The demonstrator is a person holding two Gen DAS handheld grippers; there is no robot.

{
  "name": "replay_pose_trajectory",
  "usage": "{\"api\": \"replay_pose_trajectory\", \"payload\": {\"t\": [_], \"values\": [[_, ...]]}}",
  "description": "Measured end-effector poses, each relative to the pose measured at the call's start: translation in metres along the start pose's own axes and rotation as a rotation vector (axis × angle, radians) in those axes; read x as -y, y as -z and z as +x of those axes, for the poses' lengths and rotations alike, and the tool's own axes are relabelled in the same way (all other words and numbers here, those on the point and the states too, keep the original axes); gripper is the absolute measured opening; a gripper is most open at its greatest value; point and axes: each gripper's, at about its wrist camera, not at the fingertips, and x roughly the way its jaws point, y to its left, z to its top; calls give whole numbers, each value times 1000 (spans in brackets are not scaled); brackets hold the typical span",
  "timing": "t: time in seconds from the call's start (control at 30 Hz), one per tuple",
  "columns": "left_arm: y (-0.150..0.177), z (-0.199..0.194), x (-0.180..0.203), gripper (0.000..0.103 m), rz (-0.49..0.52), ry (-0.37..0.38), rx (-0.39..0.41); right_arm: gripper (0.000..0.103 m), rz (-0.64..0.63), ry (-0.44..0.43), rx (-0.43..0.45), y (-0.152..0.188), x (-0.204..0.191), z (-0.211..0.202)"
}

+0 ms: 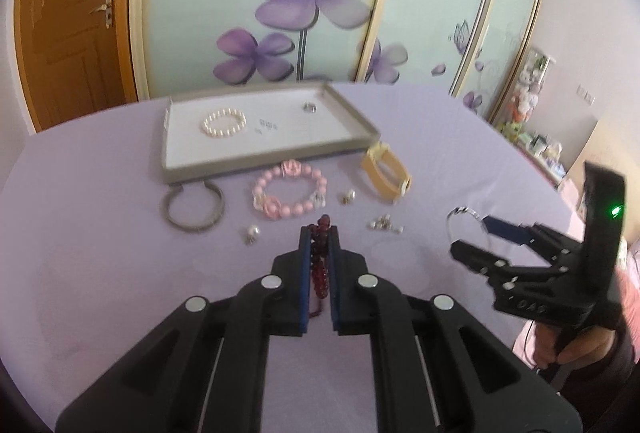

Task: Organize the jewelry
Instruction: 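Grasp the dark red bead strand with the left tool while the right tool holds the bangle, then place bangle and bead strand into the grey tray and open both tools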

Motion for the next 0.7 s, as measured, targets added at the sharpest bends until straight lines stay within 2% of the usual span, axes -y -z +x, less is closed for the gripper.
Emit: {"api": "replay_pose_trajectory", "payload": {"t": [0.33, 0.7], "values": [[-43, -46, -13, 8, -32, -13, 130, 74, -35, -13, 65, -33, -16, -10], [-102, -71, -19, 8, -9, -85, 208, 74, -45, -35, 76, -74, -24, 9]]}}
